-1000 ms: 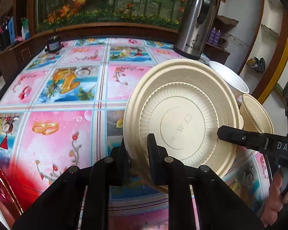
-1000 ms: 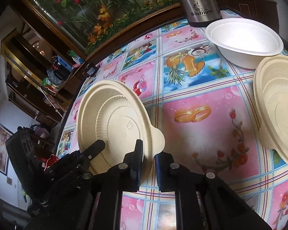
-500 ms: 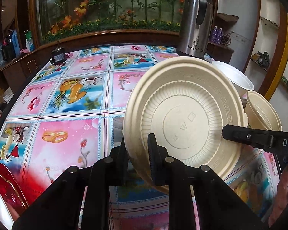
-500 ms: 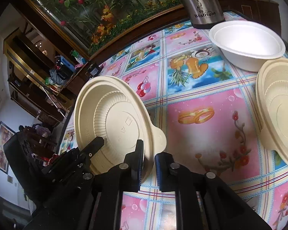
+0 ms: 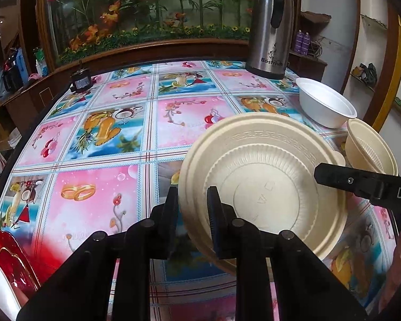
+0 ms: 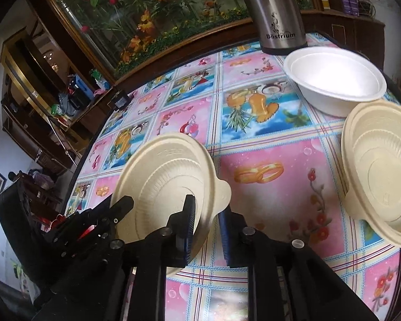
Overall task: Organize plates and bowls
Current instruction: 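Carry the cream plate with the left gripper toward the plate stack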
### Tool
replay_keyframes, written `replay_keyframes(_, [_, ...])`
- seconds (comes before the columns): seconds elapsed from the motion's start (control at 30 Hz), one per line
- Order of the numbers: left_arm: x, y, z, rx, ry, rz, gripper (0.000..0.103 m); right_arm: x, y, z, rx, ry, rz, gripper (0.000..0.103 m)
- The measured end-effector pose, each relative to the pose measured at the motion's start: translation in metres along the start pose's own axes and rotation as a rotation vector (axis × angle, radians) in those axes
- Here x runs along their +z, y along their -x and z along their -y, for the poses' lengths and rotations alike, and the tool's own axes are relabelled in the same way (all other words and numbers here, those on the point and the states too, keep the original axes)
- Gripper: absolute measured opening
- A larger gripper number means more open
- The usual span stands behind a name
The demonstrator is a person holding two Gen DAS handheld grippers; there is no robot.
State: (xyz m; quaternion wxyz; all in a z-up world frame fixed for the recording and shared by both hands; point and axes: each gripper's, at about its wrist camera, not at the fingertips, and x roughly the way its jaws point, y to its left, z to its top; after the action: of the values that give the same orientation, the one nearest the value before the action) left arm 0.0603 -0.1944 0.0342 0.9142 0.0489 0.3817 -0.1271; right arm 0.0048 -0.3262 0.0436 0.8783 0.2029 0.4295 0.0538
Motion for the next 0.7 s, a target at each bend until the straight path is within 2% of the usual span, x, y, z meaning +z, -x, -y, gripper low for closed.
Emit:
replay_keyframes(0.23, [0.000,0.005,0.001,-0.019,-0.009,0.020,0.018,0.001,0.001,-0.001,0.001,0.005,0.010,0.013])
replay_keyframes(0.7, [0.003,0.014,0.003,0.029,-0.031,0.081,0.019,0.002,0.011,-0.004,0.037,0.017,0.067,0.013])
